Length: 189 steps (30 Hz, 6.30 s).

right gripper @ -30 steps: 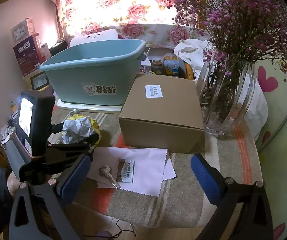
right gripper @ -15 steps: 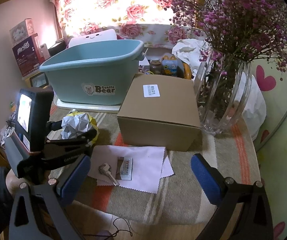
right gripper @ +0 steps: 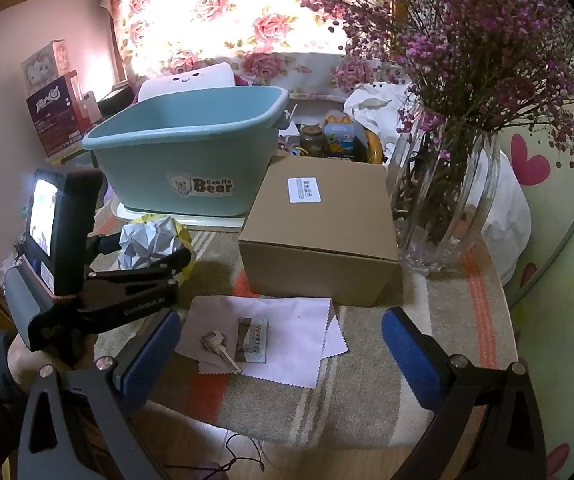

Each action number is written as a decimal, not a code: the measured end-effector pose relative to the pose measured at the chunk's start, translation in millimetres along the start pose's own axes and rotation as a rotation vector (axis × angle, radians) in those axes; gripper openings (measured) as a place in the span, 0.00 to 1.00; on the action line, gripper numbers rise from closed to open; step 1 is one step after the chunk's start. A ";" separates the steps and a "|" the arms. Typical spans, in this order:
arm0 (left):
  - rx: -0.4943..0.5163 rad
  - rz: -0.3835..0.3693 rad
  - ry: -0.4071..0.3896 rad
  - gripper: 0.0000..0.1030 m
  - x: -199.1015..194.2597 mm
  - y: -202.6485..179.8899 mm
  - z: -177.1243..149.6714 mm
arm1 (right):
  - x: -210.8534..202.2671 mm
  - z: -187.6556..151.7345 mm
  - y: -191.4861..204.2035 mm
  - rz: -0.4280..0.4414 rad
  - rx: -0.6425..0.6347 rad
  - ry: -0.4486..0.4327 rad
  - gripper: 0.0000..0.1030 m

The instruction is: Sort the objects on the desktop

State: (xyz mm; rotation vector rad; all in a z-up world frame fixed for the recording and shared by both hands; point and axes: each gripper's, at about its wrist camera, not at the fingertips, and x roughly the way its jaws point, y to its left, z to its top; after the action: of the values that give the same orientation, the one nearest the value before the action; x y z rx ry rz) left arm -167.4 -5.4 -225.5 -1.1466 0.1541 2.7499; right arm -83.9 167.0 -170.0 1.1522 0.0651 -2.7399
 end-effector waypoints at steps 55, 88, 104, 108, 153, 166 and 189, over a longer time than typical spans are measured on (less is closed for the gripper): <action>0.044 0.106 -0.159 0.78 -141.5 58.9 73.0 | 30.7 -14.7 64.1 -0.011 0.017 0.051 1.00; 0.033 0.097 -0.158 0.78 -88.3 89.6 108.6 | 120.2 -47.7 63.0 -0.038 -0.074 0.165 0.69; 0.031 0.101 -0.178 0.78 -68.6 102.5 130.1 | 120.4 -50.3 64.9 -0.003 -0.043 0.161 0.38; 0.031 0.105 -0.174 0.78 -61.0 106.5 134.2 | 123.4 -49.4 66.8 0.000 -0.036 0.161 0.31; -0.026 0.115 -0.073 0.85 31.5 128.0 174.8 | 111.5 -39.4 54.3 0.004 0.023 0.126 0.06; -0.030 0.116 -0.063 0.86 23.7 127.2 178.2 | 109.2 -39.7 53.8 -0.002 0.027 0.124 0.06; -0.042 0.110 -0.193 0.90 -125.8 110.9 144.3 | 79.8 -29.8 47.5 0.017 0.041 0.077 0.06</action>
State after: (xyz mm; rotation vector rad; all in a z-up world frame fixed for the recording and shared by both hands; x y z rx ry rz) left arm -201.0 -105.2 -31.0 -0.9004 0.1397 2.9542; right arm -109.6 112.4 -246.6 1.2633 0.0088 -2.6935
